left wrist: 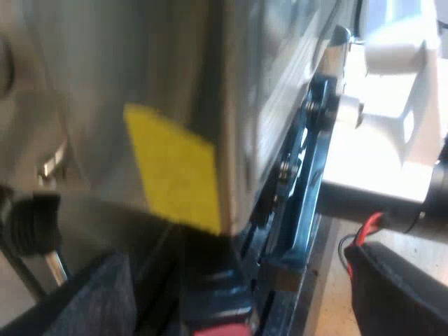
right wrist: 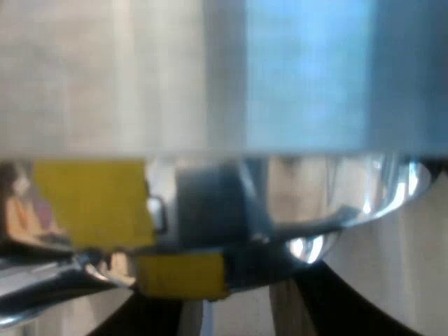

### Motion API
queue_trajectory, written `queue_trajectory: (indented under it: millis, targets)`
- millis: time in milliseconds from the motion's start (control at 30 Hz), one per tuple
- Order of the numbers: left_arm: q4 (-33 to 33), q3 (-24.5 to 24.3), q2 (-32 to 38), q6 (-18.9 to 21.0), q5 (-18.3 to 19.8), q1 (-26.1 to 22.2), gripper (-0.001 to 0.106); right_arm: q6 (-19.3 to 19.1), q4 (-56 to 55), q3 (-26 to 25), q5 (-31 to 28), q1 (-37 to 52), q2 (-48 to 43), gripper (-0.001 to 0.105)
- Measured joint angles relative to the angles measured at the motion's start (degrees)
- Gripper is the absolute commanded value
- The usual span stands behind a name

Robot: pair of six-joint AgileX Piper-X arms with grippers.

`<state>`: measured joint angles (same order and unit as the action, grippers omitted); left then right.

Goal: Put the handle in the coffee machine

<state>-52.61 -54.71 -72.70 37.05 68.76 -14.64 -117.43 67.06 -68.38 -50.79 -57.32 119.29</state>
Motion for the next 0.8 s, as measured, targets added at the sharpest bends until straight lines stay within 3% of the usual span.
queue_trajectory:
  millis: [100,200,300,333,467,667,700,800]
  targets:
    - [0.00,0.00,2.36,-0.02,0.00,-0.79,0.067,-0.25,-0.46,0.17,0.00,0.00,-0.36,0.027]
    - [0.00,0.00,3.95,-0.02,0.00,-2.54,0.051,-0.23,-0.44,0.31,0.00,0.00,-0.44,0.027]
    - [0.00,-0.15,4.22,1.69,-4.04,-4.05,0.009,-0.44,-0.44,0.31,0.00,-0.11,-0.46,0.027]
    - [0.00,-0.13,4.22,2.25,-6.77,-4.05,0.001,-0.83,-0.44,0.31,0.00,-0.13,-0.46,0.027]
    - [0.39,-0.34,4.22,2.40,-16.82,-1.94,0.001,-2.91,-0.44,0.31,-0.51,-0.43,-0.62,0.027]
    - [3.77,-1.32,4.22,6.49,-21.13,1.15,0.001,-2.91,-0.44,0.31,-1.03,-0.55,-0.61,0.027]
    - [6.14,-1.30,4.22,9.86,-23.78,2.56,0.001,-2.91,-0.44,0.31,-1.04,-0.55,-0.61,0.027]
    - [6.13,-1.49,3.21,11.00,-29.57,4.82,0.001,-2.91,-0.44,0.31,-1.04,-0.55,-0.61,0.027]
